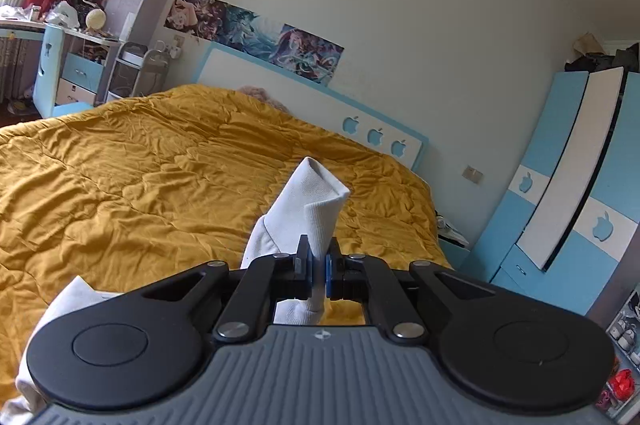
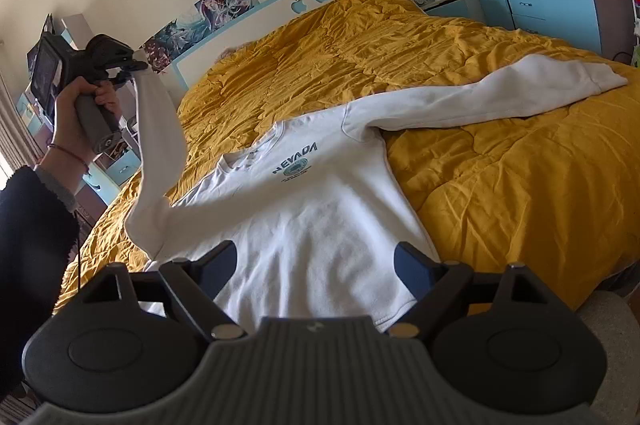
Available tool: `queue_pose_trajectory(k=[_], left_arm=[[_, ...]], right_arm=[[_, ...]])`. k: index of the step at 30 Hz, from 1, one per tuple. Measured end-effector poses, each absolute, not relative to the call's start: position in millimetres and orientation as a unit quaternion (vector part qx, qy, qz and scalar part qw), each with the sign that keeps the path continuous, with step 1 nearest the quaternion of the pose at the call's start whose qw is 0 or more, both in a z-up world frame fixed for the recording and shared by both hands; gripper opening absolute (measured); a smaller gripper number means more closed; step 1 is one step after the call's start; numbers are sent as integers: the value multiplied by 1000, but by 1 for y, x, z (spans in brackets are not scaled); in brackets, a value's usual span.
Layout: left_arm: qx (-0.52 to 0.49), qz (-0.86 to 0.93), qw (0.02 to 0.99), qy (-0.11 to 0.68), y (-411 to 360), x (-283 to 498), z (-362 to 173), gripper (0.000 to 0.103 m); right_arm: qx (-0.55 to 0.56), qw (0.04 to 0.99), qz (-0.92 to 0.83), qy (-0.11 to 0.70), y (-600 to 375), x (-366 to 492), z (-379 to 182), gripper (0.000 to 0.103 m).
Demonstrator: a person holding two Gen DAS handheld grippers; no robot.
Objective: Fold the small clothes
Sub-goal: 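Carry the sleeve across the chest with the left gripper and release, then grasp the body side edge with the left gripper and fold it inward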
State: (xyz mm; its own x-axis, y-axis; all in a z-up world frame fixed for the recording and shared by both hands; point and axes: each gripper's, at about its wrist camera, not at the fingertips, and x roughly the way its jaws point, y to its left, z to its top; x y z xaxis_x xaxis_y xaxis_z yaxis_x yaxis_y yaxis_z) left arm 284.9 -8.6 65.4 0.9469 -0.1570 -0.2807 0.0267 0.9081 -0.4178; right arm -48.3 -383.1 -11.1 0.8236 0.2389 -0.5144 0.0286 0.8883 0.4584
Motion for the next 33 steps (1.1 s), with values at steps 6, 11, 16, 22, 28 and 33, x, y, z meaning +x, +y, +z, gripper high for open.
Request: queue_pose_trajectory(k=[6,11,16,22,28,33], left_arm=[[-151,-144,947,244,-107,283,1,42],[-83,-181,929,311,-149,229,-49,56],[-67,-193,920,334,-120,173,-75,56],[84,-69,946,306,-39,144,-95,56],[182,85,927,317,24,160,-110,55],[229,69,914,329,44,187,-127,55]], right_arm=[[274,914,38,297,-404,-48,-21,82],[273,913,30,300,-406,-51,-26,82],[263,916,35,302,-403,-51,-28,82],[252,914,49,314,-390,-39,-36,82],[230,911,98,328,-352,-29,-38,82],[200,912,111,341,-328,-23,-35,82]])
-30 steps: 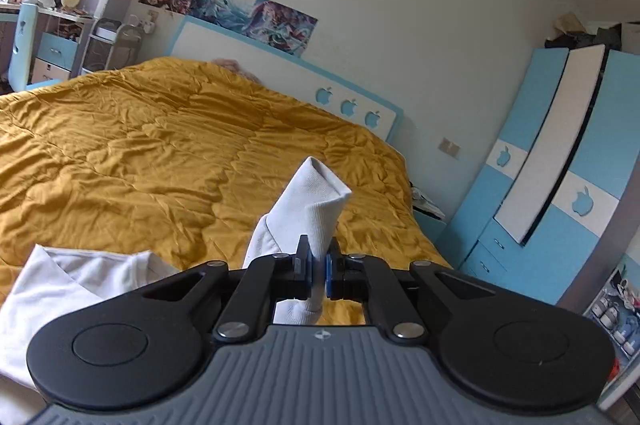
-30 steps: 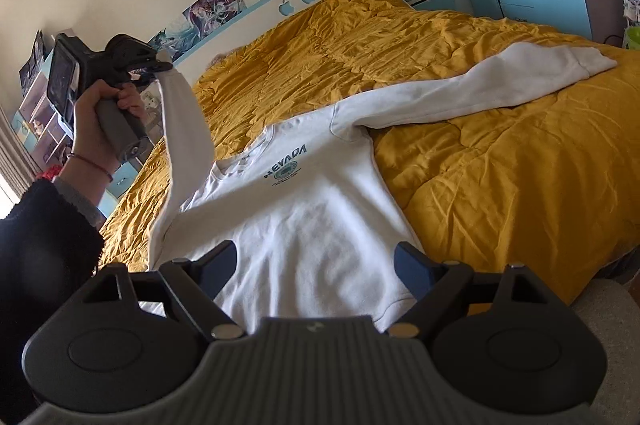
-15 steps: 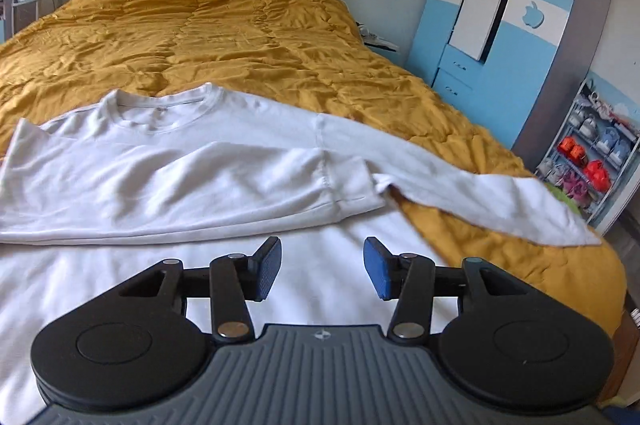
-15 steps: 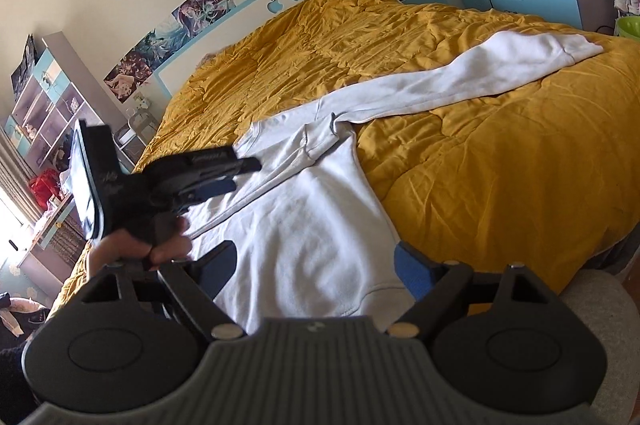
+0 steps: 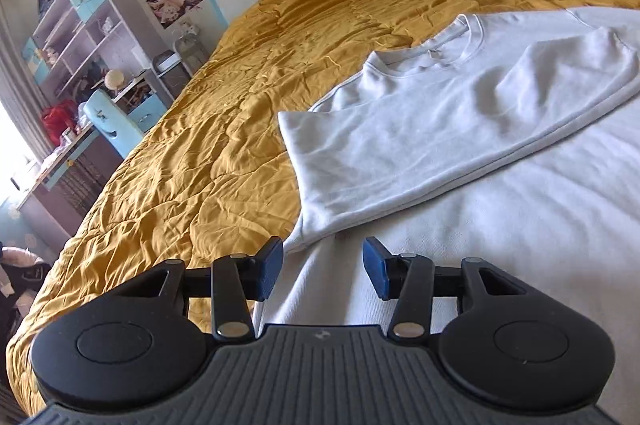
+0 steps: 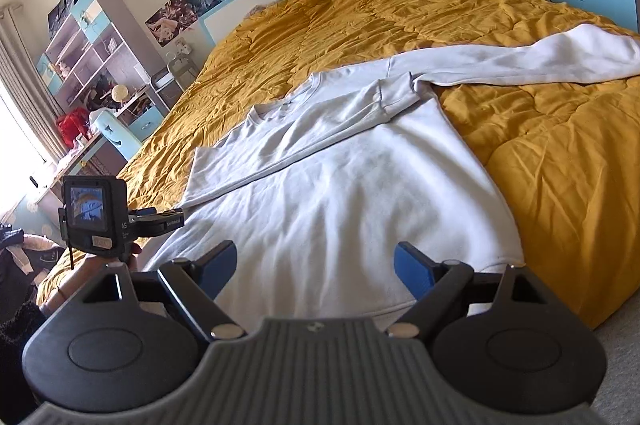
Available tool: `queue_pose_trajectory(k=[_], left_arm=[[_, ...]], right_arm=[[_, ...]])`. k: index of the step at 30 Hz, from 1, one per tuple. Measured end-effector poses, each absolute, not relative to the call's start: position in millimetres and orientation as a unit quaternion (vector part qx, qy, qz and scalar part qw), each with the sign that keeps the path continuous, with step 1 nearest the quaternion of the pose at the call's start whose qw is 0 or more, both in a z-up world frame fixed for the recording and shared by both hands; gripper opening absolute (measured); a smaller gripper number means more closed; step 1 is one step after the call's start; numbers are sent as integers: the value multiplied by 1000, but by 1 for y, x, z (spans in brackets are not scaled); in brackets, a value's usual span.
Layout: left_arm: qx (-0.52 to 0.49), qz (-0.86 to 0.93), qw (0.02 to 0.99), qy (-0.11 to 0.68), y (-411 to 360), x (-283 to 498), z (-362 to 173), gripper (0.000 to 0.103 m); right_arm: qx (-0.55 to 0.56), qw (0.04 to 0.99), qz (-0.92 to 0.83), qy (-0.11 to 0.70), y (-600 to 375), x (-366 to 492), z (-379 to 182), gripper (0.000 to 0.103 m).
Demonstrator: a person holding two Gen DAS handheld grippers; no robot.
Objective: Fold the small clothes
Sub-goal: 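Grasp the body side edge with the left gripper and fold it inward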
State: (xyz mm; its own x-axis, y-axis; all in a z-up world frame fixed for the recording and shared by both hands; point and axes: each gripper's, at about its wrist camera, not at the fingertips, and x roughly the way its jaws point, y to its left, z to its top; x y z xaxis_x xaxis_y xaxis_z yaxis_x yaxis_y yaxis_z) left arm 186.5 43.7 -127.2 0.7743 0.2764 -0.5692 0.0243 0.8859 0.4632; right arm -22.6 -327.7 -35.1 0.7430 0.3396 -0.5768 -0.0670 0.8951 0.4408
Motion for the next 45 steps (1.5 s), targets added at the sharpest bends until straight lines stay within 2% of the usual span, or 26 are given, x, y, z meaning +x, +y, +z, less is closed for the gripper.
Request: queue_pose_trajectory(k=[5,6,7,8,9,12,17,20,21,22,26,30,34,36,40,45], left_arm=[[270,87,896,342,48,214,-154,53],[271,92,896,338,50,218,-159,43],[267,96,899,333,54,220,-161,17],[259,101,903,329,57,221,-162,11],[244,108,910,319,61,220,-161,9],[202,127,927,289,74,210,-153,8],[129,135,924,334,104,211,-149,8],[138,128,919,348,101,213,-151,9],[148,129,915,353,99,213,-151,11],[155,132,912,357,97,213,-151,18],[131,55,921,362,101,188,-138,21],[155,-57,932,323,96,148,-123,34],[177,-90,948,250,79,132,-115,34],[186,-61,949,247,69,146,-115,32],[167,33,938,302,58,193,-122,22],[106,82,911,389,69,224,-132,22]], right_arm=[[189,911,99,352,-319,-19,-35,82],[189,911,96,355,-318,-19,-35,82],[194,908,92,359,-318,-17,-36,82],[204,904,89,366,-319,-15,-36,82],[210,901,87,370,-319,-13,-36,82],[198,904,91,368,-313,-10,-34,82],[193,898,81,387,-309,-3,-39,82],[199,894,79,393,-312,-4,-43,82],[200,894,78,394,-313,-4,-44,82],[203,893,76,394,-314,-3,-45,82],[211,893,75,391,-319,-3,-45,82],[218,888,76,398,-323,-1,-49,82],[225,886,73,400,-323,-1,-51,82],[226,885,74,400,-322,-2,-51,82],[213,891,74,393,-320,-6,-46,82],[214,895,66,386,-325,-9,-41,82]])
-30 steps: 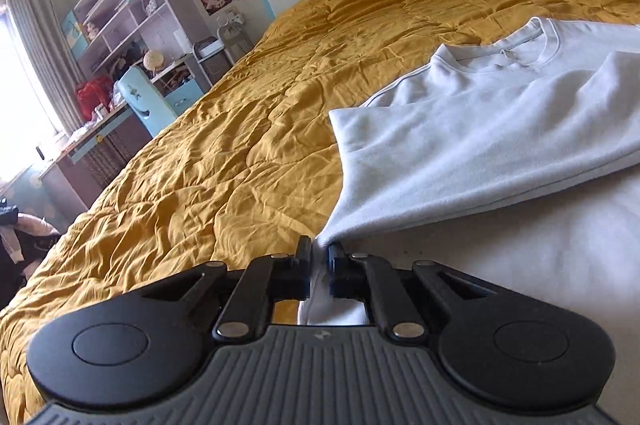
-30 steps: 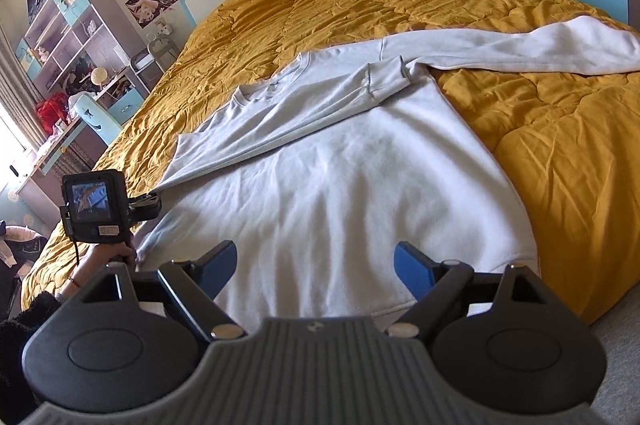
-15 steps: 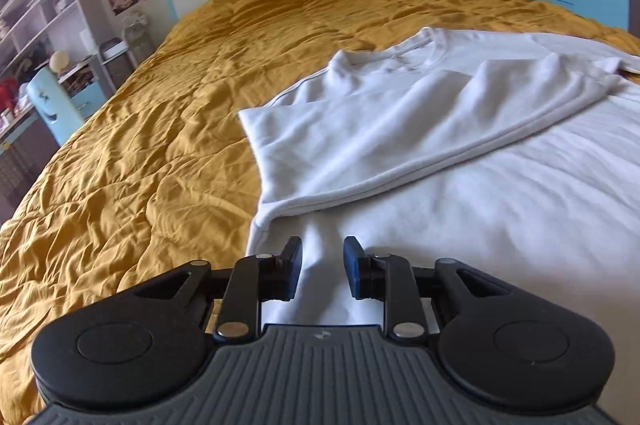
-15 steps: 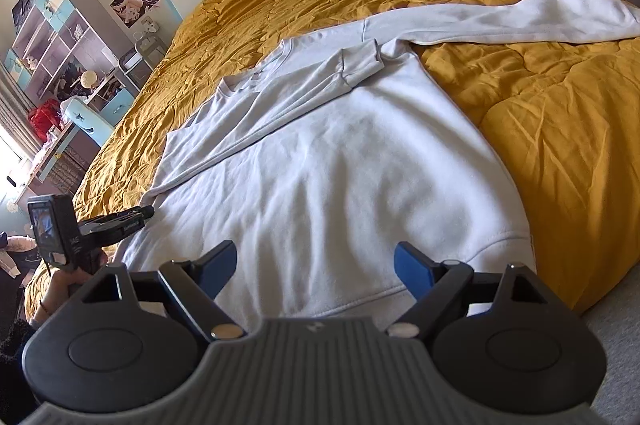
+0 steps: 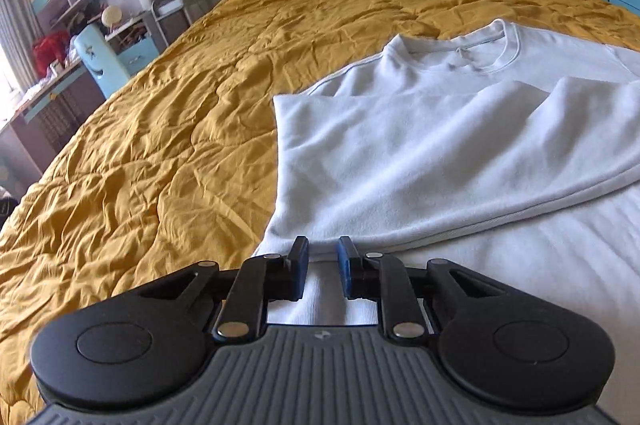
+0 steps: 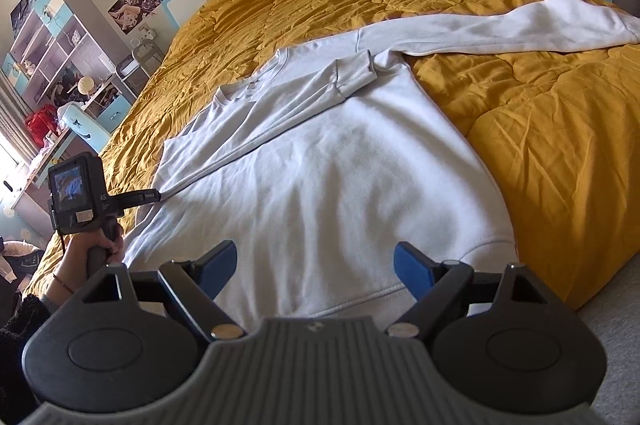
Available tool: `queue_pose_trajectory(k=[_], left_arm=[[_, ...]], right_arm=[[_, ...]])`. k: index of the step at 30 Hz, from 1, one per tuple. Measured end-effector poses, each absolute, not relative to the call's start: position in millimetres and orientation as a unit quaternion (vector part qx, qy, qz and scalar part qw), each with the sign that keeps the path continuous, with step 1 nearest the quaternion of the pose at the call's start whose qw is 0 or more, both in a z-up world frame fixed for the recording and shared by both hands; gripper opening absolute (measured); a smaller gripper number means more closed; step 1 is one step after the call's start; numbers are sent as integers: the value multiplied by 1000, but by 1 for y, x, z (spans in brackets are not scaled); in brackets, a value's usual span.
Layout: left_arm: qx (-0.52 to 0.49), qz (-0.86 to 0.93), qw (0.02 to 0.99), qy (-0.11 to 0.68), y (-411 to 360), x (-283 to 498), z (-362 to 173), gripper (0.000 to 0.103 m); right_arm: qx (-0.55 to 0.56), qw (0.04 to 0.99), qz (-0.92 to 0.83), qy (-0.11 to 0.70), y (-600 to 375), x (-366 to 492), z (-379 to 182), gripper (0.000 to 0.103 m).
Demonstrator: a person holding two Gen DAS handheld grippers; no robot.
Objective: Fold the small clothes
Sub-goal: 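Grasp the body side edge with the left gripper and fold it inward, then grasp the other sleeve cuff with the right gripper and lift it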
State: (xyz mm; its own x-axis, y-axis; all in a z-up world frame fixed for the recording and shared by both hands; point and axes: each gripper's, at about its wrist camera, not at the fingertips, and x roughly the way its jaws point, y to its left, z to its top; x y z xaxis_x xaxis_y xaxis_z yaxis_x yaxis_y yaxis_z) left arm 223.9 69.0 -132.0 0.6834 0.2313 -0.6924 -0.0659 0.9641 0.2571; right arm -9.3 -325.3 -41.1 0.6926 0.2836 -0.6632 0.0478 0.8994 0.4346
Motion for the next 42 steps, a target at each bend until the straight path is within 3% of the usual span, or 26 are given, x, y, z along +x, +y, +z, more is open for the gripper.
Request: queue_pose_trajectory(k=[8,13,23,33,42], left_arm=[[67,96,894,433,83,214,-127,30],[28,54,905,422,84,189,-99,52],[-30,-55,918,391,49,140,-41,57],[-68,-111,909,397,3,120,-32,57],[-64,-104,894,432,-17,108,-52,57]], right_arm=[[209,894,67,390,-322,-10,-44,82],[160,907,46,387,-316,-7,-37,82],[149,921,29,357,-332,-7,-23,82],[161,929,-55,328,-431,5,-18,82],[375,875,-86,294,-596,25,-24,82]])
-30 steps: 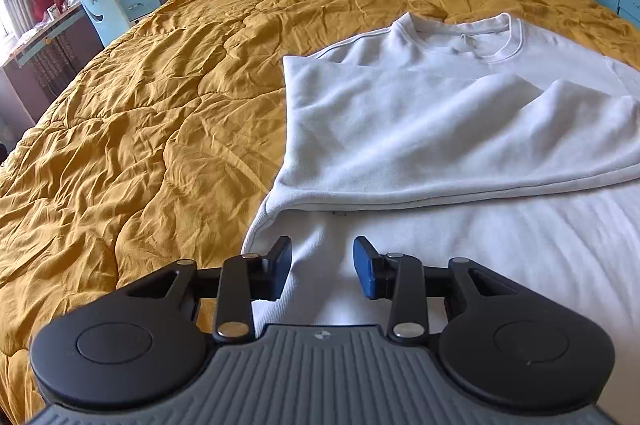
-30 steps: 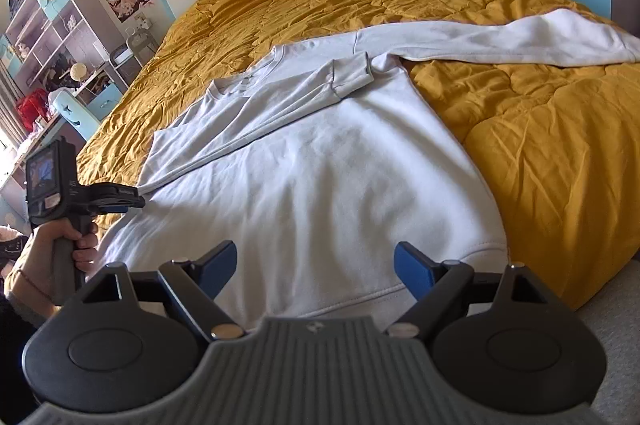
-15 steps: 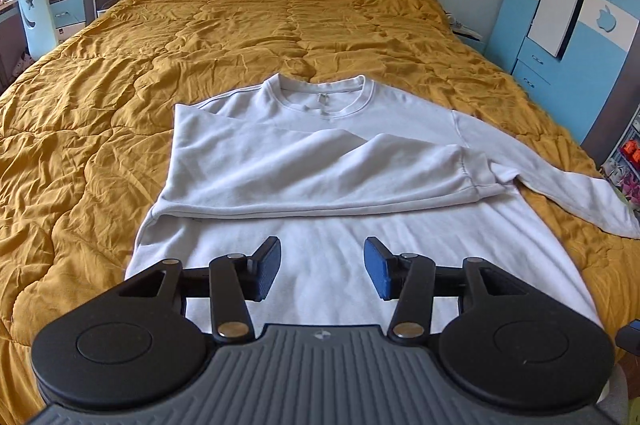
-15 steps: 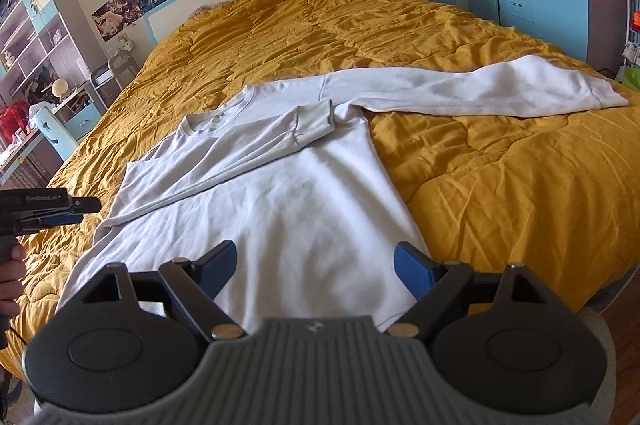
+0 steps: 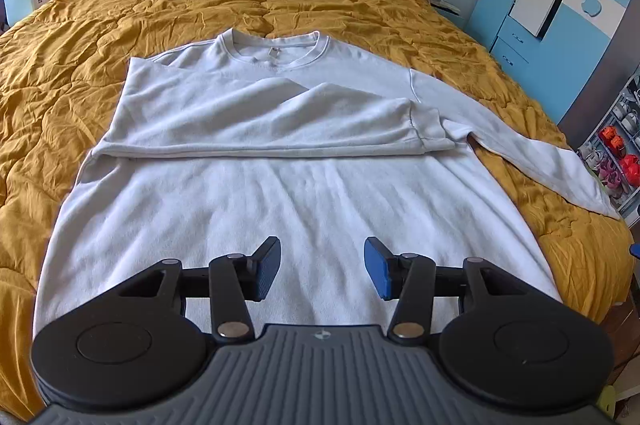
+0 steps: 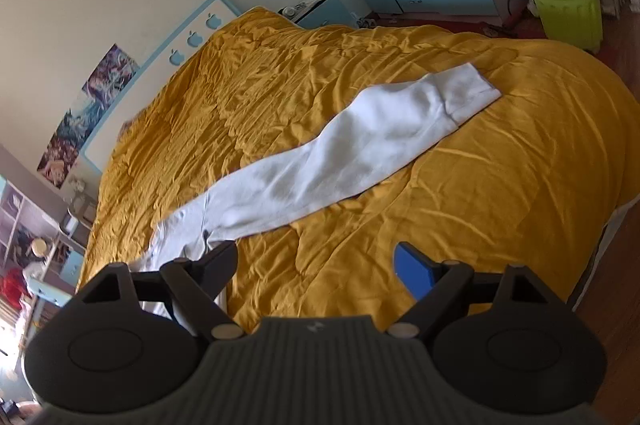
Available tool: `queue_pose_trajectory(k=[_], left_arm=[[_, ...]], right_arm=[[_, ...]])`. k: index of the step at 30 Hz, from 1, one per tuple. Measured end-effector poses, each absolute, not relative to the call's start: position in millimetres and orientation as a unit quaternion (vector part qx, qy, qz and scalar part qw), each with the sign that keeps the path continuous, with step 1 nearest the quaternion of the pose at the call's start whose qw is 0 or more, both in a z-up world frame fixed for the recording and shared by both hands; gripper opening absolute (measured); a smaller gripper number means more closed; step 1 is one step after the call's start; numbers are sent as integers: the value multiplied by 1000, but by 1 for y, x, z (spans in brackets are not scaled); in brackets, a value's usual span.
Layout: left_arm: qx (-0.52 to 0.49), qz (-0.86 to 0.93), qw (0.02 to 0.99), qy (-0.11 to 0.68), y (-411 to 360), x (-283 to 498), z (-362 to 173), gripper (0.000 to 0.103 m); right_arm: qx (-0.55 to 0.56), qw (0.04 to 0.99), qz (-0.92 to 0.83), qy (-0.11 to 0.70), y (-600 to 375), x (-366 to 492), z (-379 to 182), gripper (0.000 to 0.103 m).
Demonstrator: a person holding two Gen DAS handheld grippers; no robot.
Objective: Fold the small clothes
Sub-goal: 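Grasp the other sleeve cuff with the right gripper and lift it, then lay the sleeve across the chest with the right gripper and release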
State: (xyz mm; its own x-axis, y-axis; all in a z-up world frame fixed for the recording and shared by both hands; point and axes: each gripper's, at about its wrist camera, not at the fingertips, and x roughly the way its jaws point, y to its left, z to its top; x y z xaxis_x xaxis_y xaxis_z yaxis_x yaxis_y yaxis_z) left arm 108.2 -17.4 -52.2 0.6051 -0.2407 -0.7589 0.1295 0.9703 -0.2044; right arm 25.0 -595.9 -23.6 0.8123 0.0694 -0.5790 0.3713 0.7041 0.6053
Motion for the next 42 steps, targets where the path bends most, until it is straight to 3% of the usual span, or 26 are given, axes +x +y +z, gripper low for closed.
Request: queue_pose_trajectory(k=[8,16,17,18,20,27,42], left_arm=[[-50,-76,897,433,-6,92,-50,57],[-52,-24,902,428,19,82,-45,57],[-55,-19,902,428,22,82,-45,57],[-58,-17,902,428,24,81,-45,57],[-64,-14,902,427,29,80,-44,57],[-52,-5,911,409,38,69,-41,57],[-118,1,909,399,92,49,-49,57]], right_arm=[[534,789,-150,264,-714,73,-86,74],[591,759,-201,183,-745,93,-115,50],[584,765,-201,181,-744,95,-112,41],[575,775,-197,175,-744,96,-109,24],[560,788,-189,173,-744,98,-102,2],[503,839,-160,133,-722,98,-45,2],[303,943,-22,134,-561,120,177,2]])
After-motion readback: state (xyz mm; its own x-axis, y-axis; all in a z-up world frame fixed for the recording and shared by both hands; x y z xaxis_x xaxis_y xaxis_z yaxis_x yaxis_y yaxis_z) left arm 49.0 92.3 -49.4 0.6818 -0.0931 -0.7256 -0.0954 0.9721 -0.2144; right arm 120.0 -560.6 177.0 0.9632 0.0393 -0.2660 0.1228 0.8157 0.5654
